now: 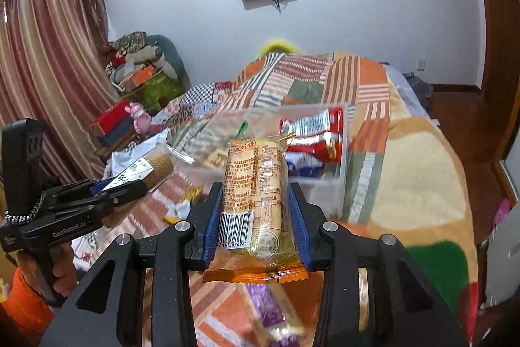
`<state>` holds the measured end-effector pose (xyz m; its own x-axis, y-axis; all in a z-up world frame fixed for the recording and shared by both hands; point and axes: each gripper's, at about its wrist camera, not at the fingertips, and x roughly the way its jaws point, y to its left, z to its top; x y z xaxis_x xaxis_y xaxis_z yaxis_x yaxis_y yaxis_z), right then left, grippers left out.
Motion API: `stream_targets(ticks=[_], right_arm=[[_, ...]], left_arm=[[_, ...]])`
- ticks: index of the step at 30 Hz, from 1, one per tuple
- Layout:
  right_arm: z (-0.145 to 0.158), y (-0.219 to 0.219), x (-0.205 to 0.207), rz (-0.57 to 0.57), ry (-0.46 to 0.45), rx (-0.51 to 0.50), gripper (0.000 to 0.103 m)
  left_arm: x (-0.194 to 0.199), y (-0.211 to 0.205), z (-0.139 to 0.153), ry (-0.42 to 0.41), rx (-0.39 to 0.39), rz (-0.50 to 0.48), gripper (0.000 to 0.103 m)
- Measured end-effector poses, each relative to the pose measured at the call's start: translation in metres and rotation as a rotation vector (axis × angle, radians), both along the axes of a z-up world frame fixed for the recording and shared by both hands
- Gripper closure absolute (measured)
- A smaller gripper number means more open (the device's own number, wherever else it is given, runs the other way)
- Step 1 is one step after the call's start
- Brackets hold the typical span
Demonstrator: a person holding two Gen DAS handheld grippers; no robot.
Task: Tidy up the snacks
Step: 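Lower the cracker roll and biscuit pack into the clear box and release both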
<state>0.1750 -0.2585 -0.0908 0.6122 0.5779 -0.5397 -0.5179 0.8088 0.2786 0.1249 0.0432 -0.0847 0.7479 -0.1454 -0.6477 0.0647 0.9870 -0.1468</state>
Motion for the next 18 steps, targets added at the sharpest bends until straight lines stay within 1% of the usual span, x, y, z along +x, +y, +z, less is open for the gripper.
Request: stream_targets(ticks=[5, 8, 10, 13, 18], right_arm=[[0.010, 0.006, 0.015, -0.010, -0.029, 0.012, 0.067], [0.014, 0.010, 0.025, -0.015, -0.038, 0.018, 0.067], [0.016, 0.013, 0.032, -0.017, -0.042, 0.022, 0.067], [0.017, 0.020, 0.042, -0.018, -0.042, 0.027, 0.067], [0.015, 0.036, 0.061, -0.017, -0.035, 0.019, 0.067]], left_arm=[[0.022, 0.009, 0.014, -0.036, -0.002, 0.018, 0.069], [0.036, 0.015, 0.018, -0.038, -0.017, 0.028, 0.069], [0.047, 0.018, 0.019, -0.042, -0.013, 0.037, 0.069], [0.059, 0.019, 0.018, -0.044, 0.004, 0.049, 0.069], [0.081, 0.019, 0.008, -0.024, 0.028, 0.061, 0.069]])
